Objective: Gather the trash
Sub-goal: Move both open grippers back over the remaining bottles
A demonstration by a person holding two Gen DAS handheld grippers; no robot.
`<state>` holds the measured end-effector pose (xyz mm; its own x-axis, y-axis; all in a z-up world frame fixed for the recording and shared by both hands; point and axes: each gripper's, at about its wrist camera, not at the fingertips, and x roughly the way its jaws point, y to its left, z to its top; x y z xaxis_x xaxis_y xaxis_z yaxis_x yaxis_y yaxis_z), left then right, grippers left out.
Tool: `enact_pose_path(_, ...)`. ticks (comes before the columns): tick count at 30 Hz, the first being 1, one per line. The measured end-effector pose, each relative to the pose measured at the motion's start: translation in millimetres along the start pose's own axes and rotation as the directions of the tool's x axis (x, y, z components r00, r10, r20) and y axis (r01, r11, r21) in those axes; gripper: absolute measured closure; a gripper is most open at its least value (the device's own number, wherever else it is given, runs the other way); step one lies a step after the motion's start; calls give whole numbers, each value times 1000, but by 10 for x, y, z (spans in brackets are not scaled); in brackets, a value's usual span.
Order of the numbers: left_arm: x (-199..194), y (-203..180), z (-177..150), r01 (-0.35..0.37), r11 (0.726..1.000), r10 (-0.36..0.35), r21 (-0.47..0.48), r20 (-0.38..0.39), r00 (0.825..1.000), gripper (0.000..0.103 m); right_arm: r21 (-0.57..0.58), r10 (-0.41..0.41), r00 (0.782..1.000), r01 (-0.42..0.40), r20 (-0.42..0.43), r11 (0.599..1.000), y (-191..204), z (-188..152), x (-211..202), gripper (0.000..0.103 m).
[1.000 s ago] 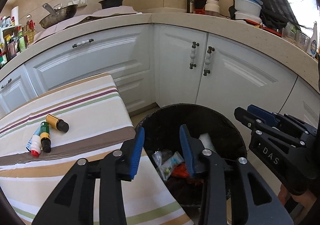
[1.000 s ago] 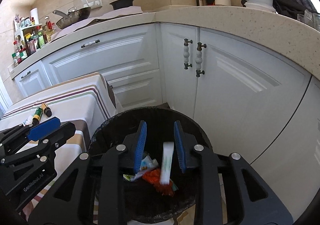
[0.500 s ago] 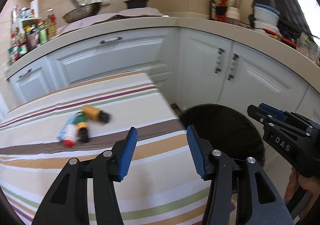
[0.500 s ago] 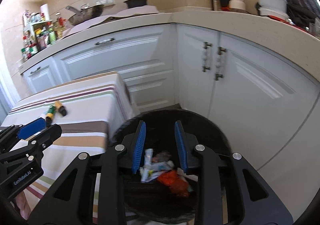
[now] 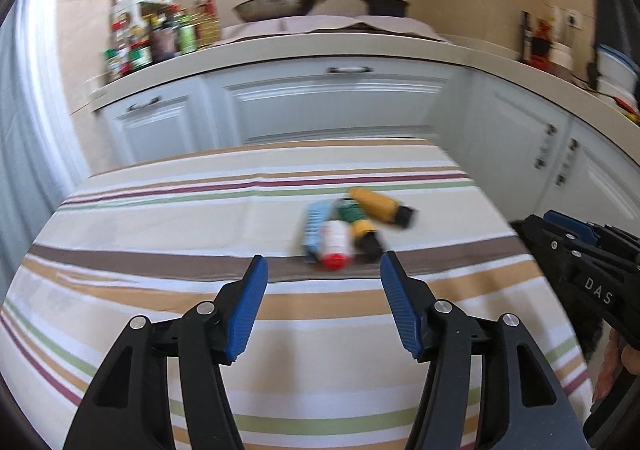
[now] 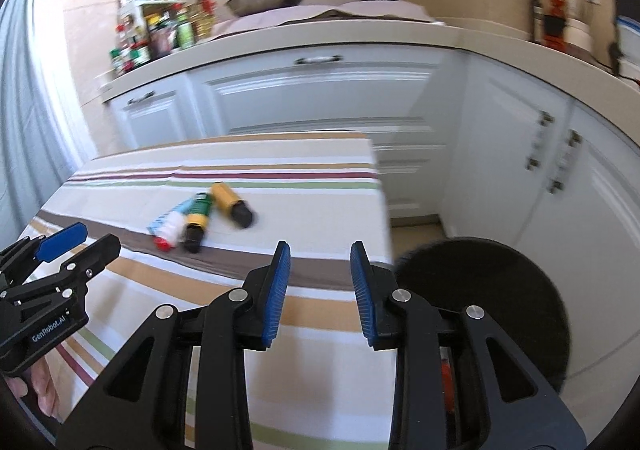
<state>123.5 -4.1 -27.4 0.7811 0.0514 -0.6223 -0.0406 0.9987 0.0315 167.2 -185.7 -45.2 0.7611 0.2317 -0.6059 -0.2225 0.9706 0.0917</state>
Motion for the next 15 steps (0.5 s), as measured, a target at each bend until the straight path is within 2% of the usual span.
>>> enact_pose_path(8,67,485,-23,-74,995,74,-65,-16,997,44,-71,81,996,-84,-45,994,551,143,327,72)
enact_pose_path(15,110,768,-72,-117,989,115,-95,-29,993,41,-105,109,989,-119,-95,987,854,217,617,72)
